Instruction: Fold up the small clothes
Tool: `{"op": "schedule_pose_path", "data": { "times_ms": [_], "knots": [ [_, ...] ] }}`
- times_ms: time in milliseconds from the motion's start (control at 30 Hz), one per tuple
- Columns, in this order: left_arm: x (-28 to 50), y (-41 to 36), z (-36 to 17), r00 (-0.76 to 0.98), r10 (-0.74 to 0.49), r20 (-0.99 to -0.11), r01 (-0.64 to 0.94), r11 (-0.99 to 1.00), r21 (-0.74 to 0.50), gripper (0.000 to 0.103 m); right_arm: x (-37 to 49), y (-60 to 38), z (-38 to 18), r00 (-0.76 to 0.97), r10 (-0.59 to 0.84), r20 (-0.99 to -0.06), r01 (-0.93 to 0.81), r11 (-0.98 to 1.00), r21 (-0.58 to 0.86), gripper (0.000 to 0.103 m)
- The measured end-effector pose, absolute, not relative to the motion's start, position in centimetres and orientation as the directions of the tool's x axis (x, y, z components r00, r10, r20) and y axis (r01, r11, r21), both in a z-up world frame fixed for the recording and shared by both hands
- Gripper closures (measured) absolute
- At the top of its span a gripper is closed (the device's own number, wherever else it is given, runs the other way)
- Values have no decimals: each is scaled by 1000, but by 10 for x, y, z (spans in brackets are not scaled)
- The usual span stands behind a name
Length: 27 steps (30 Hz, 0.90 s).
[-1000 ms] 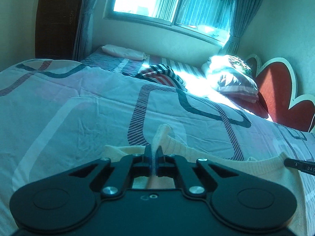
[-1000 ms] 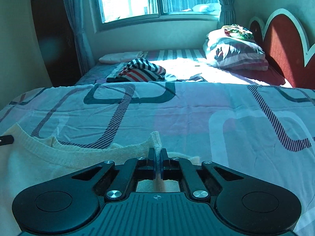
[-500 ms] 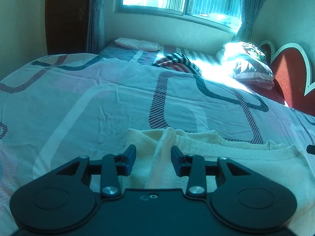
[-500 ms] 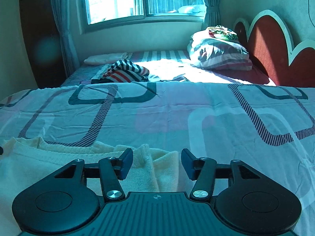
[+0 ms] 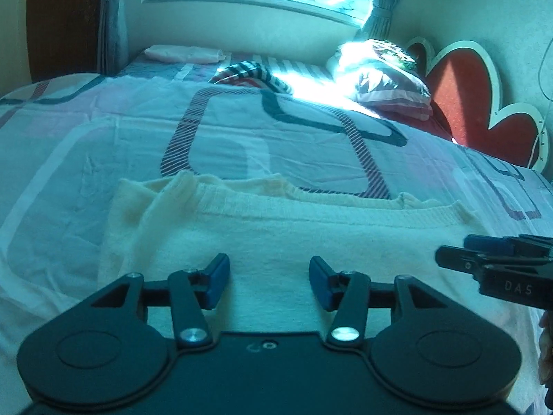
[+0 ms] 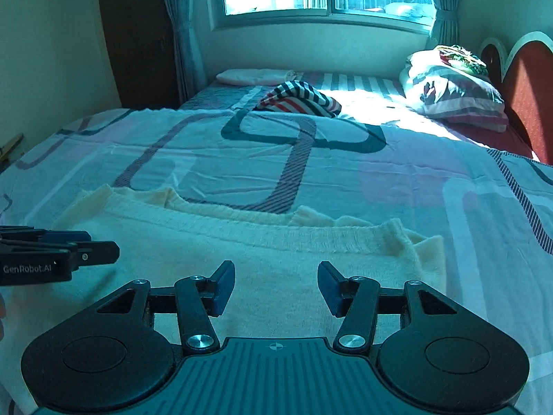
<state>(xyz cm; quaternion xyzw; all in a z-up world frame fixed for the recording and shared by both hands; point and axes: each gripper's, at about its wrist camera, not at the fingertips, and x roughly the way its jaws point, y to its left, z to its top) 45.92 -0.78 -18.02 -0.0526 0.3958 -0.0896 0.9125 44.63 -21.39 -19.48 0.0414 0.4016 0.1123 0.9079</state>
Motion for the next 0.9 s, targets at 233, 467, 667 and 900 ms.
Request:
{"op": "schedule_pose_path", "data": {
  "times_ms": [233, 467, 667, 900],
  "knots": [
    [447, 18, -177, 685, -194, -702, 106, 980, -168, 58, 442, -263, -210, 663, 136, -736, -53, 989, 135, 49],
    [417, 7, -159, 680, -203, -704, 130, 979, -157, 55, 408, -243, -177, 681, 244, -691, -121, 967, 222, 49],
    [402, -16, -168, 663, -179, -727, 154, 983, -101, 54, 388, -201, -178, 651, 288, -702, -193, 957, 214, 49],
    [399, -15, -172, 662, -159, -732, 140, 986, -89, 52, 374, -215, -194, 637, 220, -739, -141, 975, 169, 49]
  ]
}}
